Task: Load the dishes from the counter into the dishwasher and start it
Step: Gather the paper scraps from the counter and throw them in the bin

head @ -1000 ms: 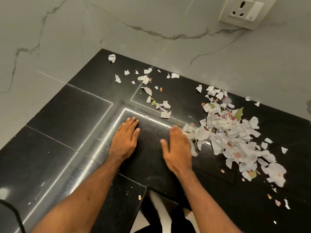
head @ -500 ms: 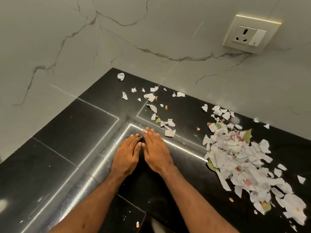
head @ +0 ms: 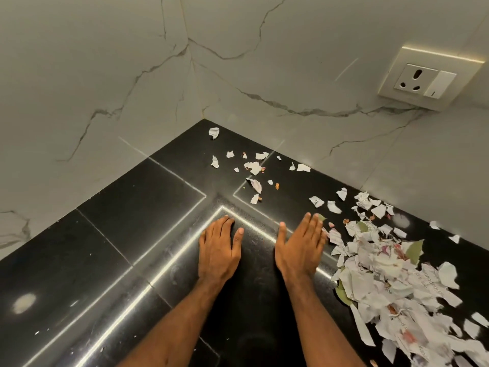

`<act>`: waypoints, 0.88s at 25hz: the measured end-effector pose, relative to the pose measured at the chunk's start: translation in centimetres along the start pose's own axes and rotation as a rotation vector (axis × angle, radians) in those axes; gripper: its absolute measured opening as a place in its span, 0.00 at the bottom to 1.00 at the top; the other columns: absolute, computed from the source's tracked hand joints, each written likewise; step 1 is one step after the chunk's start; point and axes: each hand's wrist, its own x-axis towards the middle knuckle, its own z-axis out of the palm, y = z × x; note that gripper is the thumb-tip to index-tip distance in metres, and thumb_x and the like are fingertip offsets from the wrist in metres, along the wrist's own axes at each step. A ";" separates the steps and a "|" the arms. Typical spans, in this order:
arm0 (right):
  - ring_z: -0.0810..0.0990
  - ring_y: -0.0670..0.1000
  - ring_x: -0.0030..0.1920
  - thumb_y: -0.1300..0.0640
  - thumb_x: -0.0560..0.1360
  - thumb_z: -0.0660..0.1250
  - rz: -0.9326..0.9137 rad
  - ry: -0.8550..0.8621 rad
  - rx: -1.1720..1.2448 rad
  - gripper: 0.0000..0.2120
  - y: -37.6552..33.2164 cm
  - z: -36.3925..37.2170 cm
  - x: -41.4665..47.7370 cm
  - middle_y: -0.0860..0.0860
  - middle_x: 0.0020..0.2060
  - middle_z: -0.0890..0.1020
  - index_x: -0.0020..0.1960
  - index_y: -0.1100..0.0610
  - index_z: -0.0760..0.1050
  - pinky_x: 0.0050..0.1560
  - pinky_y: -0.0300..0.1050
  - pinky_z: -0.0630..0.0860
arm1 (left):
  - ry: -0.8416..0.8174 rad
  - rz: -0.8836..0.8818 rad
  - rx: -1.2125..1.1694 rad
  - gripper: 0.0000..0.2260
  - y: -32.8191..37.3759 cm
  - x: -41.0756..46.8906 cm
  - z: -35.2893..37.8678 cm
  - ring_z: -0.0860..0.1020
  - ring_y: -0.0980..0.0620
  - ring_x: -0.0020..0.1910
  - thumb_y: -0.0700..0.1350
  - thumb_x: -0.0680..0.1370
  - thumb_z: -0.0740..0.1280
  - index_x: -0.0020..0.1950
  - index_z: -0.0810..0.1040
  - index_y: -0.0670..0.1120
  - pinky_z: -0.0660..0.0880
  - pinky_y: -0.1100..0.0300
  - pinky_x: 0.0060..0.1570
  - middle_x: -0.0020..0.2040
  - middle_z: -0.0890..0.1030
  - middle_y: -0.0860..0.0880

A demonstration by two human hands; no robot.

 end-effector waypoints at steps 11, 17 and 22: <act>0.58 0.55 0.82 0.39 0.84 0.50 -0.620 -0.135 0.007 0.30 0.2 -0.7 2.3 0.55 0.82 0.63 0.79 0.55 0.65 0.82 0.55 0.55 | 0.104 -0.090 -0.014 0.18 6.1 0.1 3.5 0.70 0.56 0.69 0.62 0.84 0.55 0.65 0.76 0.54 0.64 0.54 0.71 0.66 0.75 0.56; 0.73 0.55 0.62 0.39 0.81 0.58 -0.739 -0.001 0.023 0.18 -1.9 -0.6 6.4 0.50 0.61 0.75 0.61 0.52 0.73 0.63 0.54 0.70 | 0.206 -0.157 -0.082 0.16 6.1 5.7 4.7 0.70 0.53 0.54 0.62 0.83 0.58 0.49 0.75 0.51 0.72 0.49 0.60 0.51 0.74 0.54; 0.71 0.51 0.62 0.38 0.79 0.58 -0.689 0.013 0.089 0.16 -1.9 0.1 7.1 0.46 0.60 0.73 0.58 0.47 0.71 0.64 0.53 0.68 | 0.093 -0.185 -0.146 0.28 4.7 13.1 5.4 0.62 0.46 0.79 0.65 0.83 0.55 0.75 0.69 0.47 0.62 0.43 0.76 0.81 0.62 0.46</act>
